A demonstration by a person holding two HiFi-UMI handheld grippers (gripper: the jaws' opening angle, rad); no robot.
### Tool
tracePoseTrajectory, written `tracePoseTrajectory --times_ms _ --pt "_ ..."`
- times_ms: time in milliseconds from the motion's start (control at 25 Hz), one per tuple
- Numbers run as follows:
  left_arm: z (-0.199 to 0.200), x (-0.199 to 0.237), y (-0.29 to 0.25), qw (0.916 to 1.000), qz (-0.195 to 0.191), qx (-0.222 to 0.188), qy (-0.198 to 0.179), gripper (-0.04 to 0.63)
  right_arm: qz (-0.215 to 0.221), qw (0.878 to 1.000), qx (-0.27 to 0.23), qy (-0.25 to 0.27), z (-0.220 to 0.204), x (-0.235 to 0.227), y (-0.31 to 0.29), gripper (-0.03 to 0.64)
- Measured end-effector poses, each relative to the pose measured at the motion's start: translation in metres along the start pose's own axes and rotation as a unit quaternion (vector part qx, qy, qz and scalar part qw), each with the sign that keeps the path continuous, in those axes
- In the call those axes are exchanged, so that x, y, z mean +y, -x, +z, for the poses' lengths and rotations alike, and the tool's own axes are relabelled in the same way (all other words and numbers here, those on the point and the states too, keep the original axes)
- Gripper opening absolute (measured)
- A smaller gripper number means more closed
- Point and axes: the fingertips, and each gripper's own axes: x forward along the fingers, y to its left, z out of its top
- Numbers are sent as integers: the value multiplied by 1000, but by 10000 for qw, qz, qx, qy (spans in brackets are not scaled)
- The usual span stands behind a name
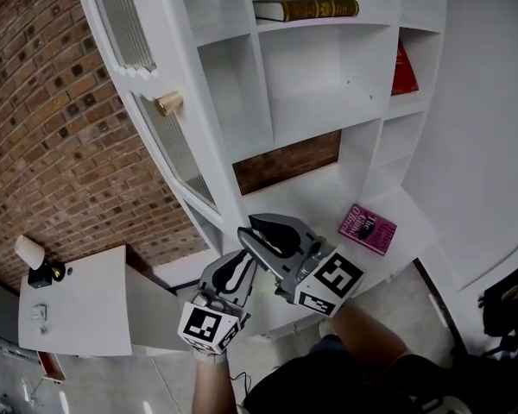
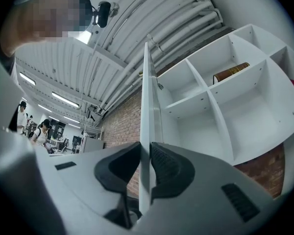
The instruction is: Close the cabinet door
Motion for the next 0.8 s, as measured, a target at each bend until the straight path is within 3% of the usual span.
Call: tracePoseTrajectory --times_ms 800 --pt "-12 17 -112 9998 -186 -87 80 46 -146 9998 111 38 1 -120 3 83"
